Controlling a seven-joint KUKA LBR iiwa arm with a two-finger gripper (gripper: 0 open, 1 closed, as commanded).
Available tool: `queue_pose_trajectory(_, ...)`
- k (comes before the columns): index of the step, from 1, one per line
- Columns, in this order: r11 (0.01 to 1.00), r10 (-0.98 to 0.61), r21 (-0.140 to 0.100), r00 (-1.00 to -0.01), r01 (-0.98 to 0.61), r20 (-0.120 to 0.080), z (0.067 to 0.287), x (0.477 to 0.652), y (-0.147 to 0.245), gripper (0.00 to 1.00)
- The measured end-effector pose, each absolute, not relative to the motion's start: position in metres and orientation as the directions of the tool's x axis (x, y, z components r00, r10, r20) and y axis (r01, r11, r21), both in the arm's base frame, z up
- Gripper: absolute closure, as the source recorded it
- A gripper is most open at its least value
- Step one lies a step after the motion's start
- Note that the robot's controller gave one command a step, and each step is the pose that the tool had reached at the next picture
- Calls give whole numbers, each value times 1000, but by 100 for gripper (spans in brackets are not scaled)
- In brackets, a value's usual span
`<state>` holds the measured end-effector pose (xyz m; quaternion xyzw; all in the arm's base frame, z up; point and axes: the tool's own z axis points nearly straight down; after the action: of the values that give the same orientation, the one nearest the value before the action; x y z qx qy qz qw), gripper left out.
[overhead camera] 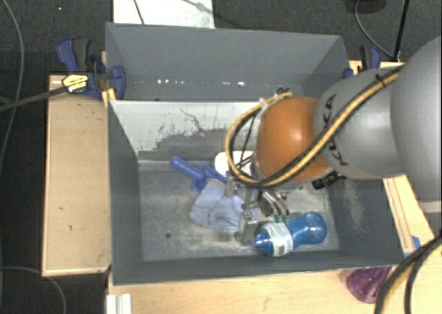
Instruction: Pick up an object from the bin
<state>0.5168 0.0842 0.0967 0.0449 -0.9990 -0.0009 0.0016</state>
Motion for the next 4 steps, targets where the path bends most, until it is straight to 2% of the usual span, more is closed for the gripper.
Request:
queue_pose_trajectory(2,978,-209,1,-978,-209,2,94,513,85,0)
queue_pose_trajectory(3,907,-421,1,-907,-421,1,79,496,108,0)
queue_pose_trajectory(4,980,-198,2,-980,-198,2,70,490,80,100)
